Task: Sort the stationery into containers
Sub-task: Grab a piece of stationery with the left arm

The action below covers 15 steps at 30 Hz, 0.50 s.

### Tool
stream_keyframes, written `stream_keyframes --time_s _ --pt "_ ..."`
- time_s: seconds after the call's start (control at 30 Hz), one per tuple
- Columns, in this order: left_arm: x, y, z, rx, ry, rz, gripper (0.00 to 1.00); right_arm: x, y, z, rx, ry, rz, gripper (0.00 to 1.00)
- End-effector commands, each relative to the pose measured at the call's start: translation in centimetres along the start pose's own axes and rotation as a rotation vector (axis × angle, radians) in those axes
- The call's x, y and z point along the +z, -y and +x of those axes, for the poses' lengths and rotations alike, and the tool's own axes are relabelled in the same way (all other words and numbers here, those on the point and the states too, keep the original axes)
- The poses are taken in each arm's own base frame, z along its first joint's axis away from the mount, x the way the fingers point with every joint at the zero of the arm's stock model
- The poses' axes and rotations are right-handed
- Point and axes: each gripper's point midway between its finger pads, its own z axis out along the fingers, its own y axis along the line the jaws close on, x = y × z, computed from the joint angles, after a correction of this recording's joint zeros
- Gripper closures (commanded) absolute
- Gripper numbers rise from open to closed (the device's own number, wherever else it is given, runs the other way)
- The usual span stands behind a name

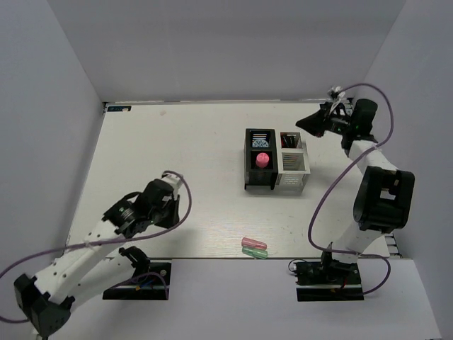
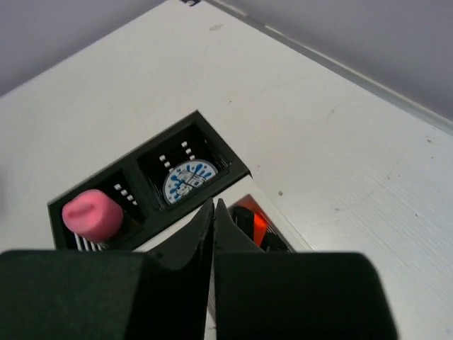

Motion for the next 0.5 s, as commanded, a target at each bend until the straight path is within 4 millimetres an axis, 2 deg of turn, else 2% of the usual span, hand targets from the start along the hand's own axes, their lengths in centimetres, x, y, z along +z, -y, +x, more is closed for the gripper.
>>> stream_keyframes --time_s 0.0,0.03,0.07,0.1,0.13,0.17,0.2,0.23,0.27,0.3,0.33,0.37,0.4,0.43,0.47 --pt "0.4 4.7 -3.3 0.095 -0.004 0.127 0.7 -1.7 -2.2 -5.4 0.075 -0.085 0.072 0.79" --pt "0.9 4.8 -3.9 0.121 0.002 0.085 0.66 -2.1 -3.7 -4.0 0.242 -0.141 0.022 0.22" --pt "-0.3 7.6 -4.8 0.21 0.025 0.139 0.53 -2.8 -8.1 -4.5 0.461 -0.147 -0.172 0.09" --pt "0.9 7.8 -4.6 0.265 -0.021 0.079 0.48 -3.9 -10.4 -6.1 0.554 -0.162 -0.223 0.09" --pt "1.9 8.8 -3.9 0.345 -0.068 0.047 0.45 -3.8 -9.6 -7.0 0.567 -0.175 -0.236 0.09" --pt "1.3 10.9 -4.6 0.392 -0.05 0.072 0.41 -5.3 -13.7 -8.1 0.537 -0.214 -0.274 0.22" --pt "2.0 12.2 -4.6 0.469 -0.075 0.042 0.38 -5.5 -12.9 -5.7 0.564 -0.32 -0.231 0.44" --pt "2.2 14.5 -5.2 0.517 -0.066 0.053 0.36 -6.5 -13.3 -4.4 0.555 -0.394 -0.181 0.99" --pt "3.8 14.2 -4.3 0.553 -0.12 0.017 0.36 -7.0 -14.1 -2.8 0.627 -0.409 -0.18 1.0" --pt "3.6 16.1 -4.2 0.624 -0.109 0.056 0.36 -7.0 -11.9 -1.1 0.525 -0.441 -0.108 1.0" --pt "3.8 17.1 -4.7 0.643 -0.103 0.071 0.39 -8.1 -12.6 -1.4 0.433 -0.457 -0.045 1.0" --pt "5.3 18.0 -3.2 0.684 -0.166 0.088 0.44 -8.4 -12.6 1.9 0.468 -0.482 -0.033 1.0" --pt "5.3 19.6 -3.7 0.717 -0.146 0.127 0.61 -8.8 -13.3 1.2 0.363 -0.461 -0.007 0.75" --pt "5.7 20.0 -3.6 0.75 -0.148 0.141 0.67 -9.1 -13.8 2.7 0.356 -0.476 -0.014 0.53" --pt "6.9 20.5 -2.8 0.782 -0.181 0.145 0.71 -9.3 -14.4 3.5 0.357 -0.483 -0.024 0.4"
